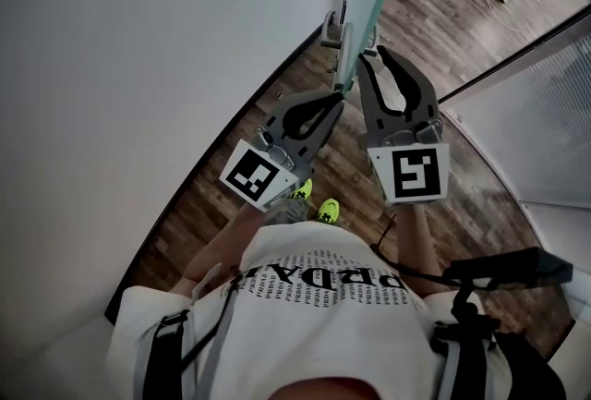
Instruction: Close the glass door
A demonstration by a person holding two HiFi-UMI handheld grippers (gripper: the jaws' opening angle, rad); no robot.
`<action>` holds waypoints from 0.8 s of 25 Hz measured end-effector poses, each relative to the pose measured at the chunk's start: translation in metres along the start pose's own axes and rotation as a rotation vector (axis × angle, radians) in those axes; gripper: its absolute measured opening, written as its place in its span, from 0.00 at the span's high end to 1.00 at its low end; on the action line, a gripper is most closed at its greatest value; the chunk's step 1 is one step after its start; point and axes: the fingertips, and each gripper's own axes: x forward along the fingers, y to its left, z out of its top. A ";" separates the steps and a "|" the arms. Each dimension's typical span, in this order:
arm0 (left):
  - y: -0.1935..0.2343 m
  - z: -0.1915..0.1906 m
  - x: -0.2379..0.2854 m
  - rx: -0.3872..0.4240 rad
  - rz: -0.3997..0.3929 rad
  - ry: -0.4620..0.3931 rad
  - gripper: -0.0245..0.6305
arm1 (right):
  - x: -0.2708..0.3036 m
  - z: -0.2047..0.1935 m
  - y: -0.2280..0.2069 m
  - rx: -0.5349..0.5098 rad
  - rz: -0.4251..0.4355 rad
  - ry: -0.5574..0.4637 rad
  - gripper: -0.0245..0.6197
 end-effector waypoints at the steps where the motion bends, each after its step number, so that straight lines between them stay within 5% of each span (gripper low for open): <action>1: 0.001 -0.003 -0.001 -0.010 -0.006 0.004 0.98 | 0.003 0.000 -0.001 -0.010 -0.011 0.005 0.87; 11: 0.017 -0.027 0.009 -0.020 -0.099 0.016 0.98 | 0.002 -0.006 -0.016 -0.019 -0.144 -0.001 0.87; 20: 0.002 -0.045 0.033 -0.045 -0.183 -0.001 0.98 | -0.027 -0.023 -0.032 -0.001 -0.166 0.047 0.87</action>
